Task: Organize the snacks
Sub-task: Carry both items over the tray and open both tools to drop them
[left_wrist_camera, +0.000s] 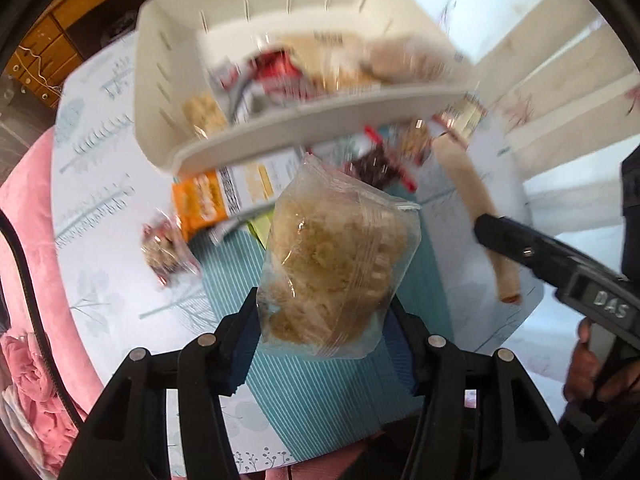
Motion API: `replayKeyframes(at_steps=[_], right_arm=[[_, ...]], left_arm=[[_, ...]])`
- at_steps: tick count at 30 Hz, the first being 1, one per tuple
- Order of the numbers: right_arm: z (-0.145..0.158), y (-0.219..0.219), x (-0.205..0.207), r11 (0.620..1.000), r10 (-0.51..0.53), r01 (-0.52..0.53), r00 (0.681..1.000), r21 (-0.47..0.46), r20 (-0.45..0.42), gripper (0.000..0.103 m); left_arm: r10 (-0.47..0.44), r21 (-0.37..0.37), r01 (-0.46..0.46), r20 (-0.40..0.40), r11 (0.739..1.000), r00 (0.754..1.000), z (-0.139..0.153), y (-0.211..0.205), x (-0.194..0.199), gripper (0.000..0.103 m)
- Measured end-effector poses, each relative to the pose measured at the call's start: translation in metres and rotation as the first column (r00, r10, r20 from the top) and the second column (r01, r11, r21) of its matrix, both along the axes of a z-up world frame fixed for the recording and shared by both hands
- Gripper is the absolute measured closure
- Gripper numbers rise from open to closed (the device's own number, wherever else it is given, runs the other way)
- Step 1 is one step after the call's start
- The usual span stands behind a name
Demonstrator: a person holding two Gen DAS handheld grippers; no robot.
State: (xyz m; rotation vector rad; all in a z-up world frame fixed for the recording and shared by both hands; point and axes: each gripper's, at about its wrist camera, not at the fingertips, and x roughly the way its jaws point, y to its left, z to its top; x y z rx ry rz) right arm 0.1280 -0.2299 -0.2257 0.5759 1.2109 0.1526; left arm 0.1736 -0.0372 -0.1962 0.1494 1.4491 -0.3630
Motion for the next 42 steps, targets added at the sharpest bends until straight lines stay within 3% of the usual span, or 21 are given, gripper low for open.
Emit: replayKeyframes(at_steps=[10,15,25,35,36,39,42], right_arm=[[0.042,0.010,0.039,0.997,0.038,-0.045,0.994,0.068,0.099,0.047],[0.053,0.014,0.064,0.996,0.050,-0.060,0.988,0.061,0.146,0.047],[0.054,0.021,0.109,0.997,0.072,-0.073,0.966,-0.002,0.250,0.047],[0.043,0.026,0.135,0.997,0.081,-0.070,0.934,-0.044,0.347,0.046],[0.043,0.026,0.137,0.997,0.078,-0.066,0.932,-0.048,0.355,0.045],[0.042,0.027,0.139,0.997,0.068,-0.051,0.933,-0.058,0.352,0.040],[0.042,0.026,0.137,0.998,0.050,-0.037,0.938,-0.044,0.344,0.032]], left_arm=[[0.023,-0.044,-0.017,0.129,0.999,0.991,0.068,0.004,0.031,0.048],[0.058,-0.049,-0.050,0.174,0.998,0.983,0.082,0.002,0.060,0.048],[0.144,-0.069,-0.132,0.218,0.989,0.965,0.075,0.013,0.113,0.048],[0.171,-0.139,-0.143,0.217,0.980,0.961,0.049,0.019,0.142,0.047],[0.173,-0.140,-0.145,0.222,0.980,0.960,0.048,0.020,0.144,0.045],[0.176,-0.149,-0.144,0.232,0.978,0.957,0.050,0.022,0.142,0.019],[0.182,-0.151,-0.150,0.235,0.977,0.955,0.053,0.025,0.139,0.017]])
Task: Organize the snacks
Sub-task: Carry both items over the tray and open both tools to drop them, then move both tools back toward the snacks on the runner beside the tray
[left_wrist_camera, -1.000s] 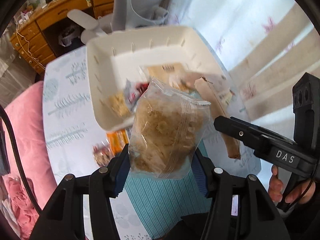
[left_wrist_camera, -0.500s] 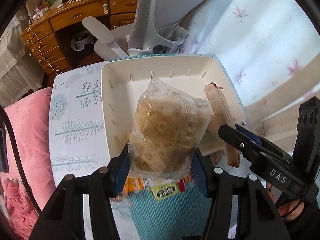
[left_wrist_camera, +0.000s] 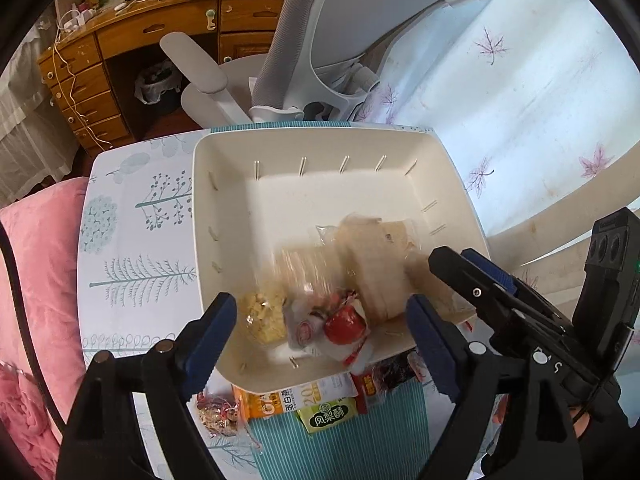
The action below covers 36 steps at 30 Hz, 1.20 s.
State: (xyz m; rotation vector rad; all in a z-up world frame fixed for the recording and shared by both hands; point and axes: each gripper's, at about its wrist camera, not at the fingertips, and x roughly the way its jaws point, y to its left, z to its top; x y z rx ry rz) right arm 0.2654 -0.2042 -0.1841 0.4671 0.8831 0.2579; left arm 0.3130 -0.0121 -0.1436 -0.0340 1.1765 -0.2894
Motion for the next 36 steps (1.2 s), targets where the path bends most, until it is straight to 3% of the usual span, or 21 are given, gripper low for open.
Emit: replayKeyframes(at_steps=[15,24,36], right_arm=[[0.017,0.009,-0.049,0.997,-0.059,0.059,0.998,0.052,-0.008,0.021],[0.007,0.028,-0.095,0.992,-0.106,0.109,0.993,0.065,-0.046,0.021],[-0.010,0.056,-0.141,0.980,-0.192,0.198,0.973,0.031,-0.128,0.015]], left_arm=[[0.030,-0.008,-0.030,0.023,1.000,0.999,0.020,0.038,-0.054,0.017],[0.018,-0.004,-0.018,0.021,1.000,1.000,0.021,0.071,-0.096,0.017],[-0.031,0.074,0.031,0.008,0.997,0.999,0.011,0.098,-0.132,0.017]])
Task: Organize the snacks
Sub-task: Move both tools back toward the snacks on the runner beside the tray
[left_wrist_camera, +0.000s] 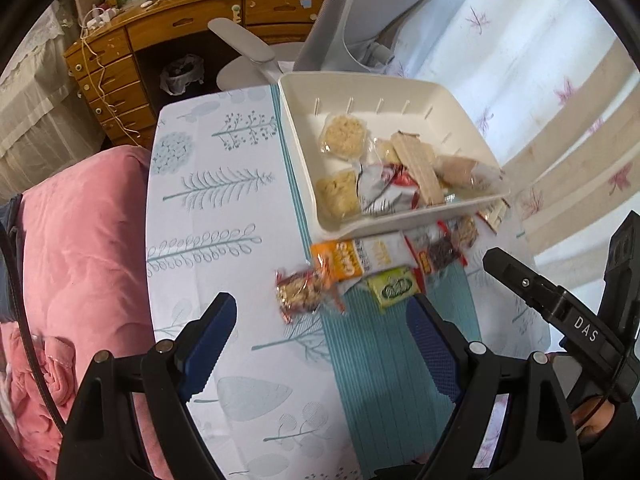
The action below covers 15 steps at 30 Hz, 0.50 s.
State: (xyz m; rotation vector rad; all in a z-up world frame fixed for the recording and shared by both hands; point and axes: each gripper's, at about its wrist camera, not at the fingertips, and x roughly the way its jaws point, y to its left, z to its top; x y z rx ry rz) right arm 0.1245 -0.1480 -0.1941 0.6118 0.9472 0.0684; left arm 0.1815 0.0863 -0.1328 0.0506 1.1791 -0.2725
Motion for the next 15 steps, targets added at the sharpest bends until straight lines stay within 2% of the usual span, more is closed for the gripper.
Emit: replayKeyframes(at_steps=[5,15], right_arm=[[-0.009,0.013,-0.012,1.000,-0.003,0.003,1.000,-0.030,-0.016,0.015],[-0.032,0.031,-0.015,0.991,0.057,-0.060,0.998,-0.119,-0.030,0.016]], left_arm=[[-0.035,0.001,0.035,-0.017,0.999,0.999,-0.012,0.006,-0.005,0.017],[-0.020,-0.005,0.020,-0.085,1.000,0.996,-0.040,0.008,0.009,0.017]])
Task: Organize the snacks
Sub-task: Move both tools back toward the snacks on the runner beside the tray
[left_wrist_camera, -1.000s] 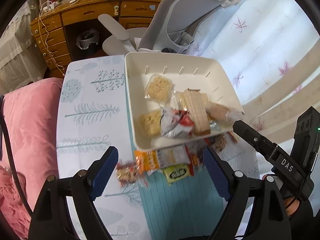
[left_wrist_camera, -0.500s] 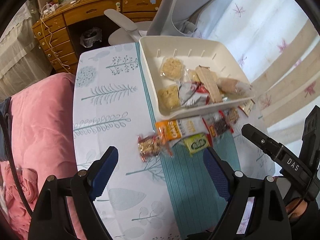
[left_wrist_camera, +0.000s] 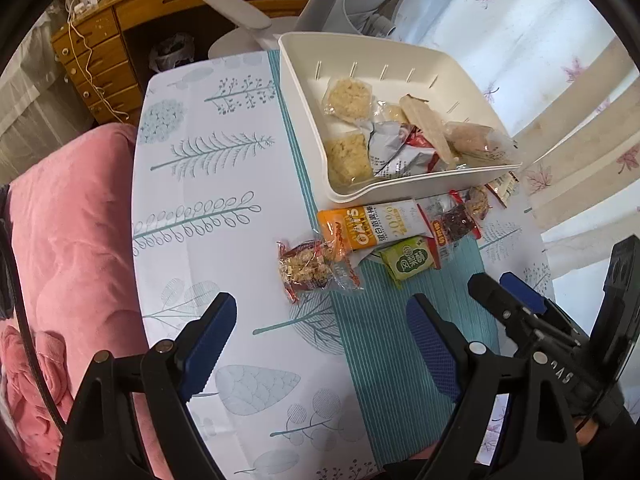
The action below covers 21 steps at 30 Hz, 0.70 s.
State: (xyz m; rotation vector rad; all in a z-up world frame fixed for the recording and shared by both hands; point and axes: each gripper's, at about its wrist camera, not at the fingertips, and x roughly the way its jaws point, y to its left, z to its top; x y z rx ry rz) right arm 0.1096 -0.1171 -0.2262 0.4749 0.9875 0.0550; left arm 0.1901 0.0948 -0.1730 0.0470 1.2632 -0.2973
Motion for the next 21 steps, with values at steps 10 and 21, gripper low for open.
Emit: replayKeyframes(at_steps=[10,21], right_arm=[[-0.023,0.011,0.013,0.995,0.095,-0.094,0.995,-0.024,0.024,0.016],[-0.050,0.031,0.032,0.966,0.203,-0.198,0.979,-0.164,0.016,0.019]], left_arm=[[0.071,-0.007,-0.073,-0.129,0.997,0.989,-0.040,0.000,0.023,0.017],[0.154,-0.040,-0.167,-0.220,0.985,0.963,-0.083,0.008,0.041,0.017]])
